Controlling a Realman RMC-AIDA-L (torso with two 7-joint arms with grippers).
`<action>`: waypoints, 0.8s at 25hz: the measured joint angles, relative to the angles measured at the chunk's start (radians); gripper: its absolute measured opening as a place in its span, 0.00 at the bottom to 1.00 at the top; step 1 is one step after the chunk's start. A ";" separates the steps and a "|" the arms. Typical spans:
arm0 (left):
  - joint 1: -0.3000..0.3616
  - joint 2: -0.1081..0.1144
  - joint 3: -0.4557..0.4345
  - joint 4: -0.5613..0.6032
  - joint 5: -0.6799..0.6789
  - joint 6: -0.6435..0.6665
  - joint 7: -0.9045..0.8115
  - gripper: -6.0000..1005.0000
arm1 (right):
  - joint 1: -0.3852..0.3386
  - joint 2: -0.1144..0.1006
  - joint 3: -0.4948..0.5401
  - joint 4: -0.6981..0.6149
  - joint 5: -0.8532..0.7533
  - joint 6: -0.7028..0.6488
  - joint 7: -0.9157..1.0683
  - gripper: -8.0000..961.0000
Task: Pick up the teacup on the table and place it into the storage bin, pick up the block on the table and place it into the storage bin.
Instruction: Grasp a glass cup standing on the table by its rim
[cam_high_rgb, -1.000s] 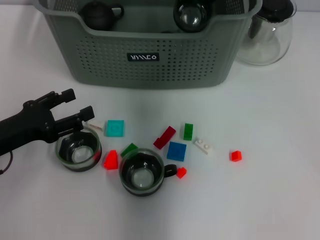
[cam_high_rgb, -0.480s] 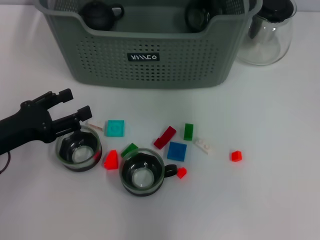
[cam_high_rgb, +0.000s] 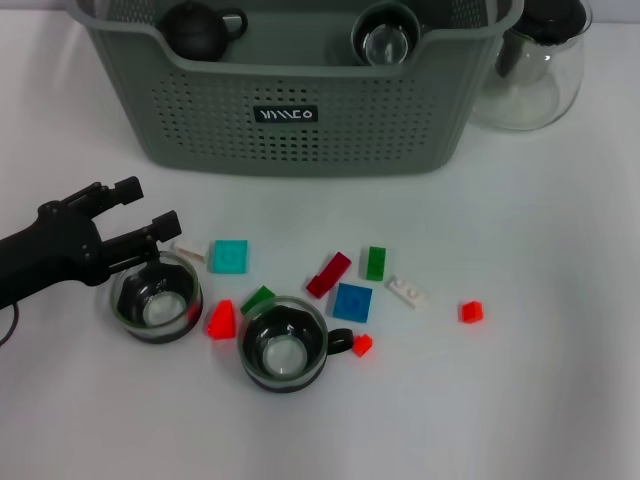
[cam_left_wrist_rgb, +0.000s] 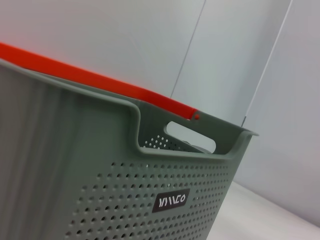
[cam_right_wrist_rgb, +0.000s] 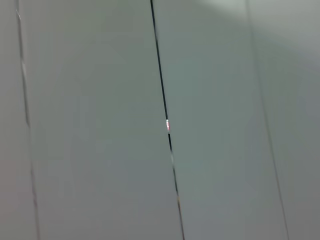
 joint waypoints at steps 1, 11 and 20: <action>-0.001 0.000 0.000 0.000 -0.001 0.002 0.000 0.84 | -0.018 0.001 0.033 0.043 -0.004 -0.042 -0.039 0.40; -0.001 -0.007 0.079 0.184 0.004 0.188 0.006 0.84 | -0.072 -0.008 0.305 0.293 -0.490 -0.229 -0.411 0.60; 0.000 -0.073 0.398 0.746 0.127 0.290 -0.170 0.75 | -0.033 -0.015 0.339 0.299 -0.558 -0.237 -0.330 0.64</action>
